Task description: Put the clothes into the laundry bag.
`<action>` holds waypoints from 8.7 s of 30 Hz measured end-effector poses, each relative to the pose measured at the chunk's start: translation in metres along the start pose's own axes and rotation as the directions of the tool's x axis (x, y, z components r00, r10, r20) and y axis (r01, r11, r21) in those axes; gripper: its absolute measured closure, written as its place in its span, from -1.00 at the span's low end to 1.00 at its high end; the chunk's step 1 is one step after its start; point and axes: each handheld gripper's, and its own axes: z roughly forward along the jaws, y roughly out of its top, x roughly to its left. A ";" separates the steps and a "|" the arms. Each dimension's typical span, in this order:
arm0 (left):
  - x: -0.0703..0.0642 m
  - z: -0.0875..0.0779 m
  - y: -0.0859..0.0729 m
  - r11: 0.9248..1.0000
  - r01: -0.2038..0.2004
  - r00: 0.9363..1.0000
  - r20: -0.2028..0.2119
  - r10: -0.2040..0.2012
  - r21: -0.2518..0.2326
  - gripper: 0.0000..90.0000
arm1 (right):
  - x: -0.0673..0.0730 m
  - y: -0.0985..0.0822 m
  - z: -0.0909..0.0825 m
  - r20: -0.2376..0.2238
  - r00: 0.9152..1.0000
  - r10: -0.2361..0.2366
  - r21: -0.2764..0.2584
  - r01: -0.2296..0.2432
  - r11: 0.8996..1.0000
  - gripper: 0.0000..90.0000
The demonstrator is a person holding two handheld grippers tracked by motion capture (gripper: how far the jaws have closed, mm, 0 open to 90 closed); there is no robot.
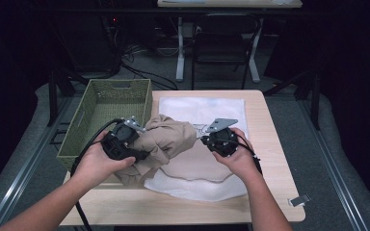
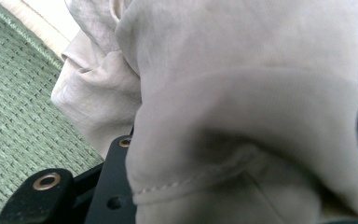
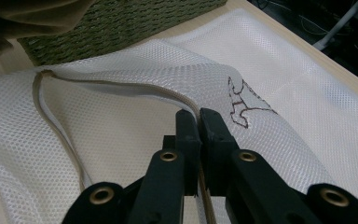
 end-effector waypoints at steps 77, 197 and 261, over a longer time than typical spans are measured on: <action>-0.029 0.038 -0.001 0.999 -0.044 0.994 0.097 0.044 -0.002 0.44 | 0.003 0.001 0.000 -0.007 1.000 -0.010 -0.002 0.010 1.000 0.94; -0.038 0.067 0.001 1.000 -0.027 0.989 0.142 0.028 -0.010 0.44 | 0.003 0.000 -0.002 -0.003 1.000 -0.008 -0.010 0.008 1.000 0.95; -0.033 0.074 -0.005 1.000 -0.010 0.988 0.153 0.012 -0.012 0.44 | 0.004 -0.001 0.000 -0.007 1.000 -0.005 -0.007 0.005 1.000 0.94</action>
